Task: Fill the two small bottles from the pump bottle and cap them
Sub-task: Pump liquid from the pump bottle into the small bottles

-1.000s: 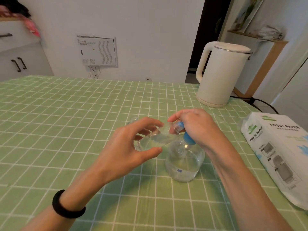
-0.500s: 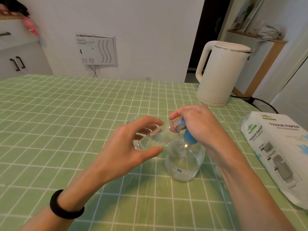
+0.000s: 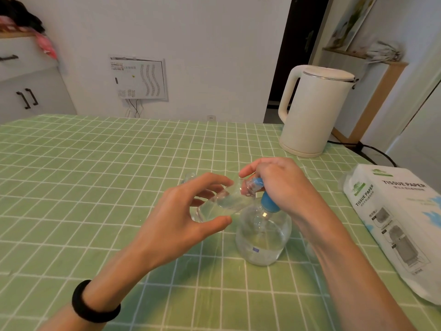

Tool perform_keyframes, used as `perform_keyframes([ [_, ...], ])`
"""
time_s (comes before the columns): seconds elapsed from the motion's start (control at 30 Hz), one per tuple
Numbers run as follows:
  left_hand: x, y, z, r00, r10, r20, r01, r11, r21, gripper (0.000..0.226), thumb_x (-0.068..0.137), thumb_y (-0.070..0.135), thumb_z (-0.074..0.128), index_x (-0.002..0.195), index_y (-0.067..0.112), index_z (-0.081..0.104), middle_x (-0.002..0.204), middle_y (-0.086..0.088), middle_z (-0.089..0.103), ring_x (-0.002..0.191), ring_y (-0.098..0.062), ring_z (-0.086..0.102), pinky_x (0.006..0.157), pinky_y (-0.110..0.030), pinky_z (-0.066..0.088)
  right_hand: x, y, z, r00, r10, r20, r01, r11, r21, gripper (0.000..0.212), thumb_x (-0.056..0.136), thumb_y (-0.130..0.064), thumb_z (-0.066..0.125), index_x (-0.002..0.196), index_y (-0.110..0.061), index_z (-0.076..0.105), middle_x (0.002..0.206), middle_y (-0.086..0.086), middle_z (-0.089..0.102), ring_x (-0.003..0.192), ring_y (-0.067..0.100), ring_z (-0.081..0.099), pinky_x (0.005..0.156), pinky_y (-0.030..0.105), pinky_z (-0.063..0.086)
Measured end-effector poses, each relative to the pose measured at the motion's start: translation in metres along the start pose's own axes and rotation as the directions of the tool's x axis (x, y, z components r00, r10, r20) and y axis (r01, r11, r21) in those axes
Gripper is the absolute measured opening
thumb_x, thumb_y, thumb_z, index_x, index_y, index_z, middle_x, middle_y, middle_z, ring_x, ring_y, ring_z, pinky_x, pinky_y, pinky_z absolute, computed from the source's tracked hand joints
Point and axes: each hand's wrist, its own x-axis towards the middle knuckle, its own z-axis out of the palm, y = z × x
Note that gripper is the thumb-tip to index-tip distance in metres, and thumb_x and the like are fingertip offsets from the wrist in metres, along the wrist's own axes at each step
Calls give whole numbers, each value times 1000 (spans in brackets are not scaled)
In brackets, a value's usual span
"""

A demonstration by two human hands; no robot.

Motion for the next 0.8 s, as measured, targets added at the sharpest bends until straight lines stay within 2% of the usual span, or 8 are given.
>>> perform_keyframes([
  [0.1,1,0,0,1000,-3,5,3,1000,-2,50,79,41,82,127,45,65,119,22,73,113,-2,70,96,-31,60,1,1,1,1000,7,1,-7,1000,7,40,97,-7,43,85,-22,78,61,-16,74,60,-17,63,68,26,41],
  [0.2,1,-2,0,1000,-4,6,4,1000,15,50,80,39,84,128,41,66,118,22,72,111,-2,70,95,-30,59,0,2,4,1000,24,2,-25,999,38,40,92,-5,43,83,-21,78,65,-6,78,62,-5,68,73,31,46],
  [0.3,1,-1,-1,1000,-9,12,9,1000,26,51,83,30,88,129,38,67,119,23,72,112,-2,69,96,-31,59,-2,4,5,1000,17,12,-18,999,42,38,90,-4,45,82,-20,78,66,-4,78,75,9,72,78,34,50],
  [0.47,1,-1,-1,1000,3,15,-3,1000,21,50,84,34,87,129,41,66,120,22,72,112,-2,69,96,-30,59,1,3,3,1000,8,4,-8,1000,22,39,95,-6,43,86,-19,78,70,-2,80,68,2,71,71,29,47],
  [0.6,1,0,-1,1000,1,9,-1,1000,6,50,80,41,82,127,45,65,118,23,72,112,-1,70,95,-29,59,4,3,0,999,-17,-47,15,999,-36,43,98,-9,43,83,-24,79,86,4,81,96,22,71,68,26,46],
  [0.67,1,-1,0,1000,-3,9,3,1000,1,51,79,42,82,127,46,65,118,23,72,112,-1,70,95,-31,60,4,3,1,999,-10,-31,9,1000,-14,43,97,-8,42,83,-23,79,77,-2,81,90,18,72,69,27,46],
  [0.73,1,-3,0,1000,-4,11,4,1000,4,51,79,41,82,127,45,65,118,23,72,112,-1,69,96,-32,60,3,3,2,1000,2,-5,-2,1000,7,41,95,-6,42,85,-21,79,68,-8,79,76,-1,70,72,28,45],
  [0.8,0,-3,0,1000,-8,15,8,1000,12,51,80,38,84,128,42,66,119,23,72,112,-1,69,96,-32,60,2,4,4,1000,14,13,-14,1000,18,39,93,-6,43,85,-20,78,67,-7,78,72,0,71,77,31,48],
])
